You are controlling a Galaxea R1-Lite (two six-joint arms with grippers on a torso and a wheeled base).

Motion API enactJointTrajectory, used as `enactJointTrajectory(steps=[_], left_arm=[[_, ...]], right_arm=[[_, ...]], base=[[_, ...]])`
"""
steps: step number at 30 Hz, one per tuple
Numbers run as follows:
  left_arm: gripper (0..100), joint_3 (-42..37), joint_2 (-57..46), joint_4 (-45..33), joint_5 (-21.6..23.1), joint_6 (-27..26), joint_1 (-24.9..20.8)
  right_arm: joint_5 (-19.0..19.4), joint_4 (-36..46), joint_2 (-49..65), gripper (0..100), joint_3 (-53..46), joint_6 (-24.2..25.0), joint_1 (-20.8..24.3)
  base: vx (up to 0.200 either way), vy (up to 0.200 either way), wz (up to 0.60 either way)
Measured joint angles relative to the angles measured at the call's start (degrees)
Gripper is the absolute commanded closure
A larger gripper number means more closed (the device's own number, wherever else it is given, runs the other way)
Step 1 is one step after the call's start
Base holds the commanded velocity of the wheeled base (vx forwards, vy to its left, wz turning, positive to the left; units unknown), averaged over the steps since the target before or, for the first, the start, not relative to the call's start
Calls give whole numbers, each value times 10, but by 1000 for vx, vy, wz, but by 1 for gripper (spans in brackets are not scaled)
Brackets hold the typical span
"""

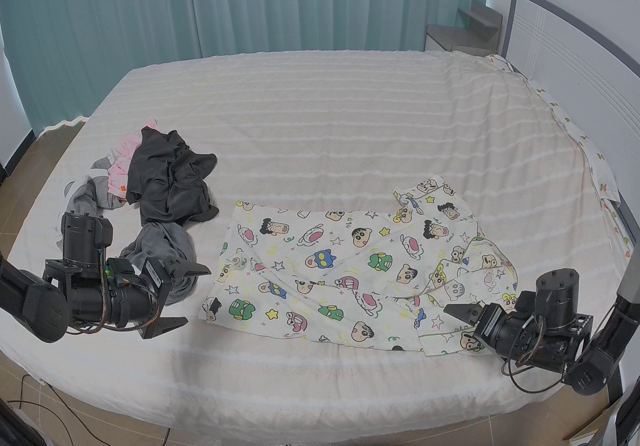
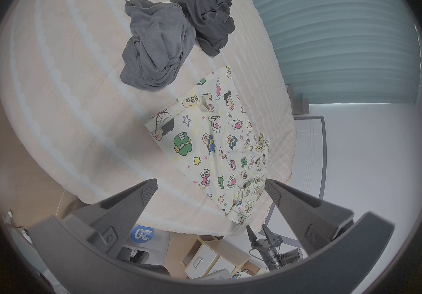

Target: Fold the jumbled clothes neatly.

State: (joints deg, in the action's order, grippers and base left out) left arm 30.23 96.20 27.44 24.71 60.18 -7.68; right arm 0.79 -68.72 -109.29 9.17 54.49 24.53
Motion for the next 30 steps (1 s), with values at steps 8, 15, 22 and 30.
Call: enactJointTrajectory(steps=[8,15,22,30], left_arm=[[0,0,3,2,-6,-2,0],[0,-6,9,38,-18,-19,0],[0,13,27,57,-22,-164,1],[0,60,81,29,-24,-467,15]], right_arm=[[35,-101,-110,0,33,-10,-75],[89,-200,-159,0,9,-13,-121],[138,-203,-133,0,-21,15,-141],[194,-203,-90,0,-45,33,-168]], base=[[0,0,0],[0,0,0],[0,0,0],[0,0,0]])
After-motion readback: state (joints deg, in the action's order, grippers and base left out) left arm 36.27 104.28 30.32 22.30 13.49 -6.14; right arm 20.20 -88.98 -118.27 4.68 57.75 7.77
